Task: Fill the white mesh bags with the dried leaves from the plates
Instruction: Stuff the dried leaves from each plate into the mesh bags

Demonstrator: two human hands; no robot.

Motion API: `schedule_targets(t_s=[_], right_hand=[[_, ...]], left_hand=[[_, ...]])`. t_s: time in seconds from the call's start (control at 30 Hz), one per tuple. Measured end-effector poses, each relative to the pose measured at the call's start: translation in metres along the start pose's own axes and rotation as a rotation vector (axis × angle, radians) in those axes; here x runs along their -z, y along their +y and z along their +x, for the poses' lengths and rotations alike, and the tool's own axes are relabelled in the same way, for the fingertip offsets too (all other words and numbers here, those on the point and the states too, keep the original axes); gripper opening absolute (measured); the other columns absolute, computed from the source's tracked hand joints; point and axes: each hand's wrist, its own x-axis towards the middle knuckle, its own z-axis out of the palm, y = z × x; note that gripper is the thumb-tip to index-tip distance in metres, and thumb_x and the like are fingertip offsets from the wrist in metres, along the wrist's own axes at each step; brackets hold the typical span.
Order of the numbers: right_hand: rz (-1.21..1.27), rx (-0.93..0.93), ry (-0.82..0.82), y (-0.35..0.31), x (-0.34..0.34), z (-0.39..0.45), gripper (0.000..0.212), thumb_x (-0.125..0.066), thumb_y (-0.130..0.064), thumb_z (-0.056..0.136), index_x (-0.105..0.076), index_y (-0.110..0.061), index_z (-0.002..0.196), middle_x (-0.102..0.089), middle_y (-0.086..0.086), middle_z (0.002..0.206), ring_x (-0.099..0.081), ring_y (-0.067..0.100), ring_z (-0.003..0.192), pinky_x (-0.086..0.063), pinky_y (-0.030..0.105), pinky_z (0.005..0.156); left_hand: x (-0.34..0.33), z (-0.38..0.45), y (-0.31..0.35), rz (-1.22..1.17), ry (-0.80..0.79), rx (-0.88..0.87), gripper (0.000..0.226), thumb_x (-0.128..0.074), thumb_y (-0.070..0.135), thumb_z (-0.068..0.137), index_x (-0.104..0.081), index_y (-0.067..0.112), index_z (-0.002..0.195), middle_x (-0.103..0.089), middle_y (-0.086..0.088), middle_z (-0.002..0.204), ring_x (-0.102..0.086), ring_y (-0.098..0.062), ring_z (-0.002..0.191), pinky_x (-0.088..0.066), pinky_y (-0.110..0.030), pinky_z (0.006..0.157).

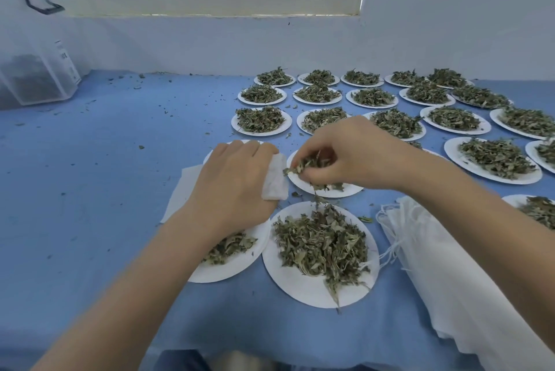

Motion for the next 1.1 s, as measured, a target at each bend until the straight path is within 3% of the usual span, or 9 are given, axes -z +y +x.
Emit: schedule_targets(t_s=[0.13,0.23,0.33,0.47,0.57,0.7,0.8,1.0,1.1], right_hand=[[-0.048,0.072,0.011,-0.007,-0.006,0.006,0.02,-0.067,-0.02,0.081,-0.074,-0.022,0.1,-0.053,-0.022,0.068,-0.052,0.001,0.062,-0.038,0.006,0.061],[0.004,0.092,0.07,-0.006,-0.008,0.005,0.021,-0.07,-0.02,0.079,-0.074,-0.025,0.099,-0.066,-0.011,0.074,-0.057,0.007,0.07,-0.042,0.014,0.064],[0.206,0.062,0.115,-0.002,-0.01,0.003,0.023,-0.074,-0.012,0.077,-0.075,-0.02,0.098,-0.073,-0.005,0.083,-0.061,-0.003,0.075,-0.049,0.014,0.071],[0.529,0.014,-0.032,0.006,-0.009,-0.003,0.029,-0.069,0.0,0.08,-0.071,-0.017,0.104,-0.074,-0.002,0.096,-0.069,0.003,0.085,-0.053,0.017,0.079],[0.706,-0.057,0.012,0.011,-0.012,-0.005,0.029,-0.07,0.003,0.078,-0.066,-0.017,0.099,-0.072,-0.003,0.094,-0.07,0.01,0.082,-0.054,0.017,0.072],[0.741,-0.152,0.224,0.012,-0.029,-0.005,0.034,-0.075,-0.002,0.073,-0.051,-0.021,0.09,-0.067,-0.007,0.083,-0.07,0.015,0.074,-0.057,0.038,0.076],[0.83,-0.168,0.226,0.01,-0.04,-0.005,0.038,-0.07,0.002,0.074,-0.046,-0.022,0.09,-0.064,-0.007,0.081,-0.064,0.015,0.068,-0.051,0.044,0.071],[1.198,-0.166,0.211,0.018,-0.031,-0.011,0.029,-0.065,0.008,0.08,-0.048,-0.008,0.098,-0.068,0.006,0.085,-0.067,0.024,0.076,-0.057,0.036,0.079],[0.927,-0.17,0.294,0.027,-0.023,-0.022,0.017,-0.066,-0.005,0.084,-0.056,-0.009,0.096,-0.067,0.004,0.089,-0.07,0.022,0.075,-0.058,0.032,0.071]], left_hand=[[-0.003,0.008,0.009,-0.008,0.019,0.017,0.031,-0.056,0.036,0.075,-0.053,0.015,0.098,-0.051,0.003,0.081,-0.043,-0.024,0.074,-0.022,-0.031,0.067],[-0.003,0.011,0.013,-0.049,-0.005,0.041,0.034,-0.047,0.049,0.07,-0.035,0.021,0.085,-0.033,0.012,0.069,-0.033,-0.017,0.066,-0.015,-0.03,0.063],[-0.003,0.012,0.017,-0.17,0.051,0.059,0.035,-0.058,0.041,0.066,-0.035,0.019,0.082,-0.033,0.011,0.064,-0.036,-0.019,0.061,-0.02,-0.032,0.057],[-0.004,0.013,0.018,-0.194,0.098,0.019,0.039,-0.066,0.031,0.065,-0.033,0.018,0.08,-0.033,0.01,0.061,-0.036,-0.021,0.055,-0.018,-0.026,0.047],[-0.005,0.014,0.017,-0.176,0.114,-0.031,0.04,-0.067,0.028,0.065,-0.03,0.018,0.077,-0.029,0.013,0.058,-0.034,-0.02,0.052,-0.016,-0.024,0.046],[-0.008,0.014,0.018,-0.184,0.131,-0.095,0.03,-0.06,0.034,0.061,-0.041,0.017,0.077,-0.035,0.01,0.062,-0.033,-0.019,0.054,-0.025,-0.027,0.056],[-0.014,0.013,0.021,-0.184,0.111,-0.094,0.032,-0.065,0.035,0.065,-0.052,0.01,0.079,-0.041,0.008,0.064,-0.038,-0.018,0.056,-0.026,-0.028,0.063],[-0.014,0.013,0.021,-0.226,0.084,-0.059,0.032,-0.07,0.028,0.066,-0.044,0.013,0.078,-0.038,0.012,0.06,-0.042,-0.021,0.057,-0.016,-0.023,0.051],[-0.012,0.013,0.014,-0.17,0.033,-0.067,0.038,-0.066,0.032,0.068,-0.058,0.011,0.099,-0.06,-0.002,0.077,-0.054,-0.027,0.073,-0.025,-0.028,0.062]])
